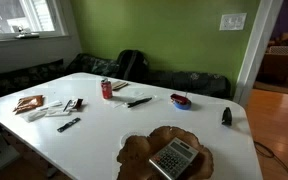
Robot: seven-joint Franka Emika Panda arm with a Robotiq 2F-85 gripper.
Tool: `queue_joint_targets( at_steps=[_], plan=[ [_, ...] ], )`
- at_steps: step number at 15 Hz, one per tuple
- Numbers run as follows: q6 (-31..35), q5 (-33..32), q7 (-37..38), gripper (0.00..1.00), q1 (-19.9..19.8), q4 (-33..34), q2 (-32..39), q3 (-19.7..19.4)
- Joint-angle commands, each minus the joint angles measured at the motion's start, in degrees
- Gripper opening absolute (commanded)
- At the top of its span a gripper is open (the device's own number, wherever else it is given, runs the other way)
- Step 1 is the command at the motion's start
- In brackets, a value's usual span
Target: Take the calculator off of the wooden plate
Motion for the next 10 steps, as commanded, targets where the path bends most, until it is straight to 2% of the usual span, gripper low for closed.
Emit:
queue_joint_targets(
  at_steps=[1, 4, 10],
  plan=[
    [-0.1, -0.2, 0.2, 1.00, 0.4, 0.1, 0.1, -0.3],
    [0.1, 0.2, -5.8, 1.00, 2.3, -3.1, 3.8, -1.0],
    [10.8, 2.0, -13.3, 1.00, 7.7, -11.2, 16.6, 0.4]
  ],
)
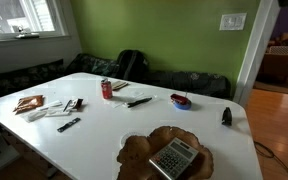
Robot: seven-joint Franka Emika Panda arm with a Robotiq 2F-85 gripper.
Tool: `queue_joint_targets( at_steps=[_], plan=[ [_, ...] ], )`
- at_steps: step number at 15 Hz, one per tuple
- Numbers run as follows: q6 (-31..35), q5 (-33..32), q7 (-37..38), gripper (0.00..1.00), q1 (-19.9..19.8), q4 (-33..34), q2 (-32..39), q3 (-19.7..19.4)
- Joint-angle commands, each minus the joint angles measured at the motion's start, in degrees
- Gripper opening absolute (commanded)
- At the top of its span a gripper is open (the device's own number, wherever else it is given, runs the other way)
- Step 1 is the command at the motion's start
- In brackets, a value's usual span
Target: Take the calculator off of the wooden plate
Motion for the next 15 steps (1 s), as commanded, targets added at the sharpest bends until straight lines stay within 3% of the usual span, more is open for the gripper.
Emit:
queue_joint_targets(
  at_steps=[1, 6, 7, 11, 15],
  plan=[
    [1.7, -0.1, -0.5, 1.00, 2.2, -1.2, 2.5, -0.9],
    [3.7, 0.0, -1.7, 1.00, 3.5, -1.8, 8.3, -0.8],
    [4.6, -2.6, -6.0, 1.00, 4.7, -1.7, 8.7, -0.4],
    [15.0, -5.1, -11.8, 1.00, 8.1, -0.1, 18.0, 1.7],
    [24.8, -7.8, -12.9, 1.00, 11.8, 4.2, 32.2, 5.8]
  ],
)
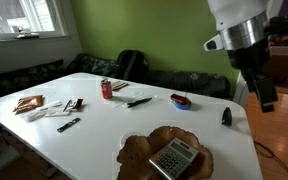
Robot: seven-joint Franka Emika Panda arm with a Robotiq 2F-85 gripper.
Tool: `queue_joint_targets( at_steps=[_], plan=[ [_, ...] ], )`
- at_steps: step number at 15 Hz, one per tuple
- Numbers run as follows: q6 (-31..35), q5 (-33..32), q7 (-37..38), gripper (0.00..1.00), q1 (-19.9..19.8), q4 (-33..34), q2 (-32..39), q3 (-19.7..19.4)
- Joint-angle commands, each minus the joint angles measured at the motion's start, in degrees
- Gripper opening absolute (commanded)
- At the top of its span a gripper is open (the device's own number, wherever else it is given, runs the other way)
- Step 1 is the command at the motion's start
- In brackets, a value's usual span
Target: Take the calculator off of the wooden plate
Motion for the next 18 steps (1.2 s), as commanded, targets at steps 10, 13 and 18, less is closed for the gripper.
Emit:
queue_joint_targets(
  at_steps=[10, 13, 18],
  plan=[
    [14.1, -14.6, -10.3, 1.00, 6.4, 13.7, 29.6, 2.7],
    [14.1, -14.9, -12.1, 1.00, 6.3, 14.8, 30.2, 2.6],
    [34.3, -15.8, -24.5, 1.00, 4.6, 8.7, 28.0, 3.7]
  ],
)
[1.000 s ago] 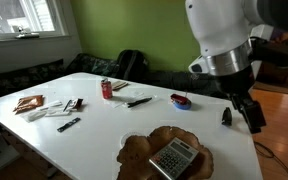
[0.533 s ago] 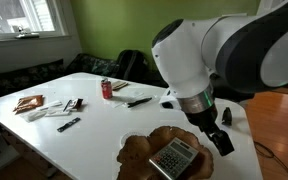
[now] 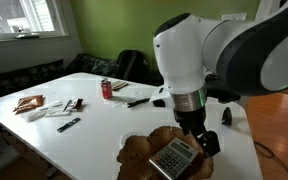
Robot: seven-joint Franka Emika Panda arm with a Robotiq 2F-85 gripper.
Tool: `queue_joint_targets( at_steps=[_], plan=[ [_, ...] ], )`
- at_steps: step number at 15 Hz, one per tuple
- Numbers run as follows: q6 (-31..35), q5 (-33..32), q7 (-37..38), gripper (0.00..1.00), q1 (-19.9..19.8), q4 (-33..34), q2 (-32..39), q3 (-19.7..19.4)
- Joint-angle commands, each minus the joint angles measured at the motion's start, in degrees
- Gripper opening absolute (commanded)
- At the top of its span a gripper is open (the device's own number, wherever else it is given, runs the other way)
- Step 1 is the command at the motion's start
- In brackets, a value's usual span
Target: Take the calculator off of the wooden plate
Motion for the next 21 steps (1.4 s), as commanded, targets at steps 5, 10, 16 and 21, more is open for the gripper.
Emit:
queue_joint_targets(
  at_steps=[5, 10, 16, 21],
  plan=[
    [19.4, 0.7, -19.6, 1.00, -3.1, -11.0, -3.8, 2.9],
    [21.7, 0.4, -30.3, 1.00, -4.0, -16.5, -5.7, 3.4],
    [15.0, -9.5, -18.4, 1.00, -1.2, -14.7, -8.1, -0.4],
    [14.2, -20.8, -7.7, 1.00, 0.3, -12.8, -7.6, -1.9]
  ],
)
